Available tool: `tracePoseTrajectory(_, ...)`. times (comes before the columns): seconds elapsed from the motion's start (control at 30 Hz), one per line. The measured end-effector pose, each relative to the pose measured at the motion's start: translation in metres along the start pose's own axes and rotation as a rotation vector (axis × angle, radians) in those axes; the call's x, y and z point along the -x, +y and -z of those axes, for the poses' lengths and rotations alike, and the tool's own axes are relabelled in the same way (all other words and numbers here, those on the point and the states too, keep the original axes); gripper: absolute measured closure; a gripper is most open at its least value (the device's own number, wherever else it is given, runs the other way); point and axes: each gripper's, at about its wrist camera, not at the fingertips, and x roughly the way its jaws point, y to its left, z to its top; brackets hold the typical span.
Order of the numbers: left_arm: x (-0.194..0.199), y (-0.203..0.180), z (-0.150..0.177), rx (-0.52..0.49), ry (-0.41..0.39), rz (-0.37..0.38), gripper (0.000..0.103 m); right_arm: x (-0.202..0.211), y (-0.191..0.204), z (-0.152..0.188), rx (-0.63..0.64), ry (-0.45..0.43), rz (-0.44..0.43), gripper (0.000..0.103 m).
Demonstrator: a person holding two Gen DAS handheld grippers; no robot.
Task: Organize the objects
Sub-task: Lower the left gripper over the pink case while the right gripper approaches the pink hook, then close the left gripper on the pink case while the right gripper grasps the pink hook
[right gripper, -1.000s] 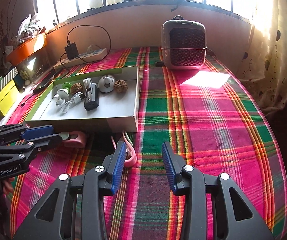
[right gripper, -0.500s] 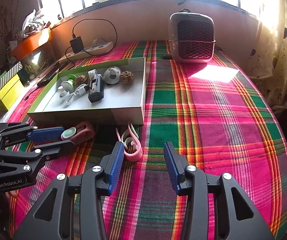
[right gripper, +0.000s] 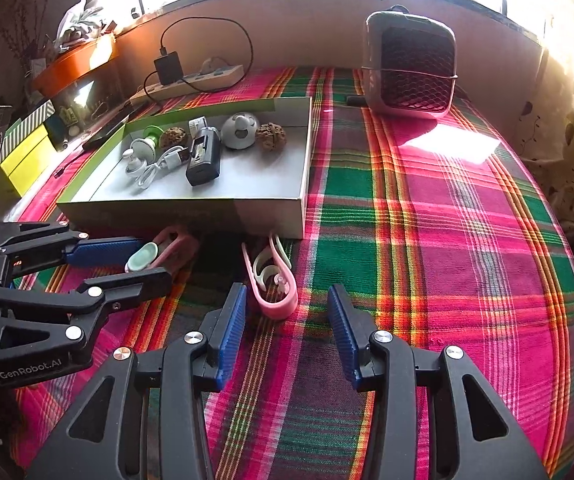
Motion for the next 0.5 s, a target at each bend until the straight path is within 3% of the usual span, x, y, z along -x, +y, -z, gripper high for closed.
tracePoseTrajectory(0.5, -0.0079, -0.0007, -0.0054, 0.014, 0.009, -0.023, 0.071, -0.0103, 0.004, -0.0091, 0.093, 0.014, 0.01, 0.06)
